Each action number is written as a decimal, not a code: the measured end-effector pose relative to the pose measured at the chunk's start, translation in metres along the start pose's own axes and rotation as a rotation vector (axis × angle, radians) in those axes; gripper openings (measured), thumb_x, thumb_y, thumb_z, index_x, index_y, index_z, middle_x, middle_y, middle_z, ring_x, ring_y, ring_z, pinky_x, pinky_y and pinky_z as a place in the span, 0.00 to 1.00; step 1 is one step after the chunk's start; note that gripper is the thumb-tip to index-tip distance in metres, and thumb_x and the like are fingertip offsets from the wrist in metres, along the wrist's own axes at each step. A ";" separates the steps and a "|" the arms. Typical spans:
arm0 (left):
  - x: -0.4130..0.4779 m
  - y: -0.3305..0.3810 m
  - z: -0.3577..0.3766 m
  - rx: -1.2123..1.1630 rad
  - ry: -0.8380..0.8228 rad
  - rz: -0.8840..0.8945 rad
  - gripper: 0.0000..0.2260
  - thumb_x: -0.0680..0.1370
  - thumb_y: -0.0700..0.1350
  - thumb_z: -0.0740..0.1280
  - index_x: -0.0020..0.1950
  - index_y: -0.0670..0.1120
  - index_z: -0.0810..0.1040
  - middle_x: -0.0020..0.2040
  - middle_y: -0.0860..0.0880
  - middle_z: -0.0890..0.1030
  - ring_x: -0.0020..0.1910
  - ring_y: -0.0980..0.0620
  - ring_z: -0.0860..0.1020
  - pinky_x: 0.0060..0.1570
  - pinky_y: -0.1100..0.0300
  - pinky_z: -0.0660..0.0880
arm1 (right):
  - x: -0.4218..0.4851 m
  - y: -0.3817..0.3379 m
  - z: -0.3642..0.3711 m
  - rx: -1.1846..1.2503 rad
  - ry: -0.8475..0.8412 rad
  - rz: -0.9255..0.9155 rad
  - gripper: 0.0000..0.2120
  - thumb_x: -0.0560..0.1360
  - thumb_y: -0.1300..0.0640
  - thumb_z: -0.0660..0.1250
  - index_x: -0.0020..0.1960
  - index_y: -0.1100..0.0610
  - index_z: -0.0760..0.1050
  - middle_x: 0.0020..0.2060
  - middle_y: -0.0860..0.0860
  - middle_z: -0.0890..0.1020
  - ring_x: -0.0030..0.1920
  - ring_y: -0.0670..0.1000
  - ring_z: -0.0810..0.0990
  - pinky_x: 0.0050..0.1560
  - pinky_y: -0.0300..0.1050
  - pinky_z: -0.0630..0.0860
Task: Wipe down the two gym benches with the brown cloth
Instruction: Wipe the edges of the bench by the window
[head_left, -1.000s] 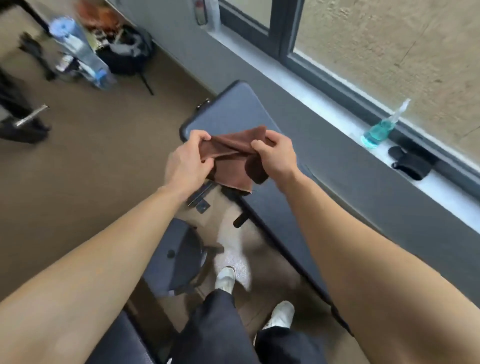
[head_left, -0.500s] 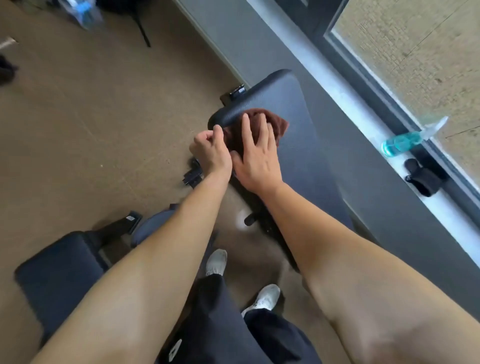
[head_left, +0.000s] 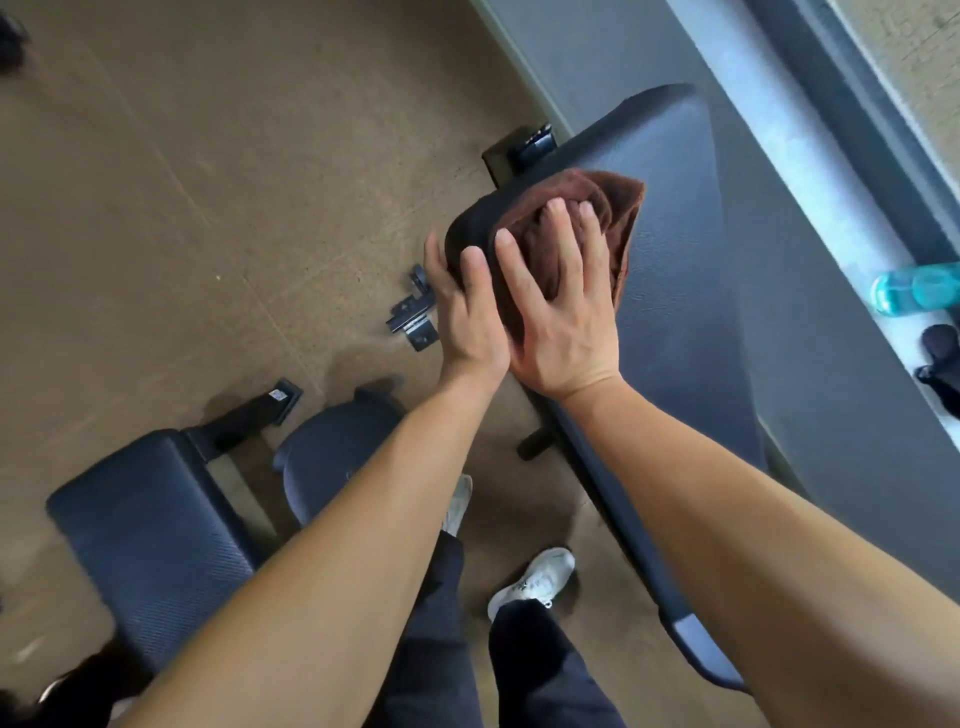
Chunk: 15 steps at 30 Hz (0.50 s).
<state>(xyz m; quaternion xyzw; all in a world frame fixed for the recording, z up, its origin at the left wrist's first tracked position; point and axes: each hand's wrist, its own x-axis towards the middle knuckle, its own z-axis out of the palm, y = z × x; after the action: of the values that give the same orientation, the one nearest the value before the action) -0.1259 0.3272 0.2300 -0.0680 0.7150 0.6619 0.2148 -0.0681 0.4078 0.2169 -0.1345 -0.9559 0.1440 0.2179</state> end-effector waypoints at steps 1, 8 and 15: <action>0.000 -0.002 0.000 -0.002 -0.006 0.020 0.28 0.83 0.53 0.54 0.79 0.40 0.53 0.76 0.39 0.63 0.72 0.45 0.66 0.65 0.59 0.72 | 0.000 0.001 0.001 -0.001 0.006 -0.008 0.26 0.75 0.48 0.71 0.70 0.59 0.75 0.69 0.71 0.69 0.70 0.78 0.63 0.71 0.72 0.60; -0.002 -0.019 0.000 0.044 -0.048 0.032 0.34 0.80 0.59 0.54 0.78 0.37 0.54 0.76 0.38 0.62 0.74 0.47 0.64 0.71 0.58 0.64 | -0.015 0.002 0.004 -0.009 0.019 -0.033 0.25 0.78 0.51 0.68 0.71 0.59 0.71 0.68 0.73 0.68 0.70 0.78 0.63 0.72 0.72 0.59; -0.071 -0.088 0.001 0.198 -0.247 -0.320 0.35 0.81 0.65 0.46 0.80 0.41 0.56 0.78 0.39 0.62 0.77 0.45 0.61 0.75 0.56 0.57 | -0.129 0.017 -0.003 -0.023 -0.200 0.046 0.24 0.81 0.54 0.60 0.76 0.59 0.63 0.73 0.68 0.58 0.74 0.77 0.55 0.71 0.76 0.56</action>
<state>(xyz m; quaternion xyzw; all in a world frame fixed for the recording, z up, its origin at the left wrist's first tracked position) -0.0285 0.3045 0.1770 -0.0776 0.7249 0.5492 0.4084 0.0486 0.3828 0.1649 -0.1438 -0.9711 0.1509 0.1167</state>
